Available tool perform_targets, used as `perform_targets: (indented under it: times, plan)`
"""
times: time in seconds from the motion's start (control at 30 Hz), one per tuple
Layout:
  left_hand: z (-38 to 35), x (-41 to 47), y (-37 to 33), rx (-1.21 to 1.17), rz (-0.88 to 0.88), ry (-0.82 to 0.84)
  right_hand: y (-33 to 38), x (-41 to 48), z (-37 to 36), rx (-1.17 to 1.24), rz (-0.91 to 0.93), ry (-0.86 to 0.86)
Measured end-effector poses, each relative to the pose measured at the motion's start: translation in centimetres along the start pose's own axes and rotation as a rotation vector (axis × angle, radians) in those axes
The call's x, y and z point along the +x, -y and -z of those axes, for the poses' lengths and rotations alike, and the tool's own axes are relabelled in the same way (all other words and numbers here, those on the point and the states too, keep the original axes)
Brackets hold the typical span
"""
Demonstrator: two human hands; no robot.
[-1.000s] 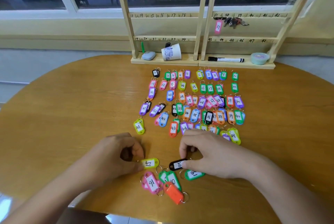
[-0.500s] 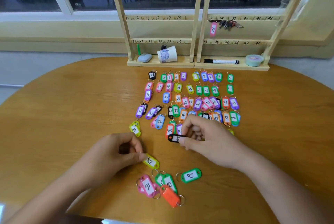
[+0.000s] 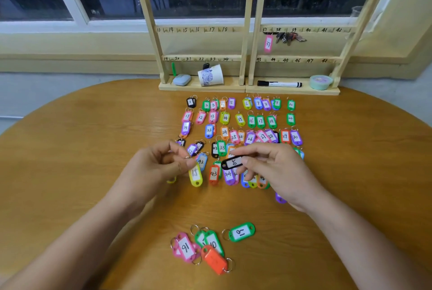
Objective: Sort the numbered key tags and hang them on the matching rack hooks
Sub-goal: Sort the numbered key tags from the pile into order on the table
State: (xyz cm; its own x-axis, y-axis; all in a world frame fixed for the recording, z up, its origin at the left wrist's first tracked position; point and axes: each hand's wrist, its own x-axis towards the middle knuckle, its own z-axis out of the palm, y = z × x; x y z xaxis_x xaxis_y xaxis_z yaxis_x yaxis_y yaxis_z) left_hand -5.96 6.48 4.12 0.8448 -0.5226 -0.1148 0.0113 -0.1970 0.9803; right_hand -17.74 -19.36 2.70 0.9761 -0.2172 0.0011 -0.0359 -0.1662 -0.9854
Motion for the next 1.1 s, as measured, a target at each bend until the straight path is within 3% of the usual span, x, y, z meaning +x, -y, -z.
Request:
perform_targets:
  times: [0.4, 0.6, 0.93, 1.1]
  plan:
    - [-5.4, 12.7, -4.5, 0.271, -0.158, -0.083, -0.6, 1.0, 1.4, 0.086, 0.07, -0.139]
    - [-8.7, 18.9, -4.0, 0.43, -0.124, -0.088, -1.0, 2.0, 2.7, 0.112, 0.135, -0.296]
    - [-10.2, 21.2, -2.8, 0.644, -0.09, -0.095, -2.7, 4.1, 9.8, 0.148, 0.147, -0.656]
    - [-10.1, 21.4, -2.3, 0.729, -0.132, -0.108, -4.3, 6.2, 12.1, 0.01, 0.103, -0.746]
